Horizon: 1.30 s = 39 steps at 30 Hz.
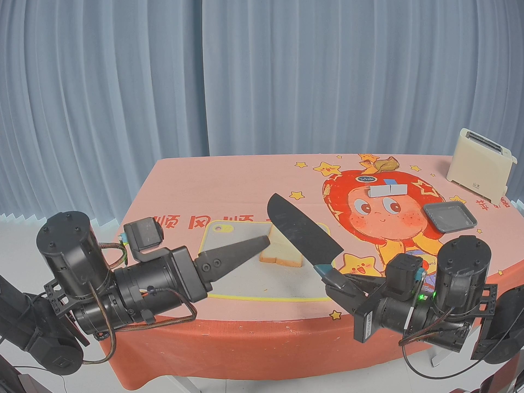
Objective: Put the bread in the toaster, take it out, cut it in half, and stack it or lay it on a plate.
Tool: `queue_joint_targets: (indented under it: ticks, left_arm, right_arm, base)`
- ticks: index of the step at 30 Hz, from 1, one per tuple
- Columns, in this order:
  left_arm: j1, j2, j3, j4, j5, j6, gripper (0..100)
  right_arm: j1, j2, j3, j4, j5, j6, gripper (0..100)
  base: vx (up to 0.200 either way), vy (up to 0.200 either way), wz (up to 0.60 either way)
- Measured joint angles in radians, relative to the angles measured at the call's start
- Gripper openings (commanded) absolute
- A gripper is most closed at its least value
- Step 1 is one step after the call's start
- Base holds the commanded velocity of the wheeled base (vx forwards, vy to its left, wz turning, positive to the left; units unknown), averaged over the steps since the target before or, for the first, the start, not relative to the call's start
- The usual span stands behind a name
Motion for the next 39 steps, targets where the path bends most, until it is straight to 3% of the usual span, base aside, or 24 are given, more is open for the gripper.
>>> queue_joint_targets:
  ticks: [11,14,18,21,39]
  left_arm:
    - [-0.036,0.040,0.011,0.002,0.013,-0.004,100]
    - [-0.035,0.070,-0.004,0.001,0.040,-0.038,100]
    - [-0.033,0.104,-0.030,0.000,0.059,-0.124,100]
    - [-0.022,0.129,-0.050,-0.001,0.064,-0.150,100]
    - [0.021,0.209,-0.102,-0.002,0.066,-0.160,100]
  right_arm:
    - [0.042,0.003,0.014,-0.002,0.002,-0.001,0]
    - [0.052,0.008,0.018,-0.027,0.004,-0.002,0]
    - [0.071,0.018,0.038,-0.110,0.010,-0.004,0]
    - [0.091,0.029,0.063,-0.168,0.011,-0.005,0]
    - [0.147,0.073,0.116,-0.219,0.013,-0.011,0]
  base:
    - [0.000,0.000,0.00]
    - [0.000,0.000,0.00]
    - [0.000,0.000,0.00]
    - [0.000,0.000,0.00]
    - [0.000,0.000,0.00]
